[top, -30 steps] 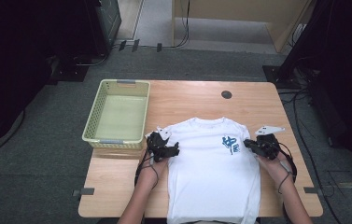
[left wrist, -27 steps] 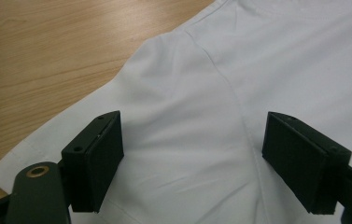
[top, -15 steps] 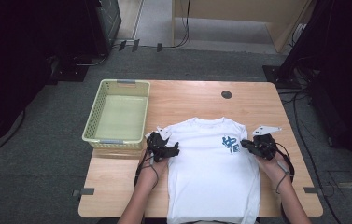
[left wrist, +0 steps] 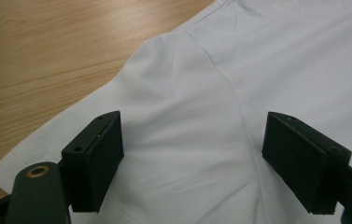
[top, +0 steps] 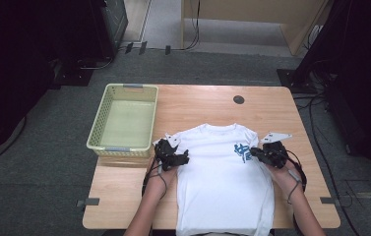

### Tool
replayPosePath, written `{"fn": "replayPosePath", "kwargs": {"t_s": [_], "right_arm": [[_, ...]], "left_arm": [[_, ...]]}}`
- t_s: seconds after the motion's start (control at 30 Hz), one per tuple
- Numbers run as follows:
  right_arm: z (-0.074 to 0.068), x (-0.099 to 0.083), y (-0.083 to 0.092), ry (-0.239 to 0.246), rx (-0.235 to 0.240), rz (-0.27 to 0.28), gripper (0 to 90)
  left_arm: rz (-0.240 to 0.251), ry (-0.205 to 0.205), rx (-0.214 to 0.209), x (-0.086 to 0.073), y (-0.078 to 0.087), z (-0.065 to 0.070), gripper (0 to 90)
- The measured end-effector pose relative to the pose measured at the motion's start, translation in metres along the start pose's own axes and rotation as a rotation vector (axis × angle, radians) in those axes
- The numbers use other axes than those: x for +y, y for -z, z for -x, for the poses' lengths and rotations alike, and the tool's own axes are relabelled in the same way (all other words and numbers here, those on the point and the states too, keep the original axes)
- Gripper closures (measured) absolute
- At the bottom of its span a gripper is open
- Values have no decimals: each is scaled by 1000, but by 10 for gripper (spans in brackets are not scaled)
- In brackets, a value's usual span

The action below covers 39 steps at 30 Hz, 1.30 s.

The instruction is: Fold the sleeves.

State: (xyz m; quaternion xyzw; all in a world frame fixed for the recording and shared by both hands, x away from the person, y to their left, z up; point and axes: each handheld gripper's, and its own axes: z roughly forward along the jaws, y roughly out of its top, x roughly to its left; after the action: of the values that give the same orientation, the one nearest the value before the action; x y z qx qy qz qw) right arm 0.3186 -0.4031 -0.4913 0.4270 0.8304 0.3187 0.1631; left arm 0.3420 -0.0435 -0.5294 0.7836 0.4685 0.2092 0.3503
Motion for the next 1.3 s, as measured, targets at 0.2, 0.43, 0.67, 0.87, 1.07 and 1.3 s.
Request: {"fn": "replayPosePath", "kwargs": {"t_s": [0.2,0.43,0.67,0.87,1.07,1.3], "right_arm": [[-3,2,-1,3,4,-3,868],[-8,7,-3,12,11,-1,868],[-14,11,-8,24,19,-5,868],[-19,15,-11,30,24,-8,867],[-25,20,-16,45,32,-14,868],[-30,24,-20,50,39,-16,867]], "left_arm": [[0,0,0,0,0,0,208],[0,0,0,0,0,0,208],[0,0,0,0,0,0,208],[0,0,0,0,0,0,208],[0,0,0,0,0,0,208],[-1,-1,0,0,0,0,208]]}}
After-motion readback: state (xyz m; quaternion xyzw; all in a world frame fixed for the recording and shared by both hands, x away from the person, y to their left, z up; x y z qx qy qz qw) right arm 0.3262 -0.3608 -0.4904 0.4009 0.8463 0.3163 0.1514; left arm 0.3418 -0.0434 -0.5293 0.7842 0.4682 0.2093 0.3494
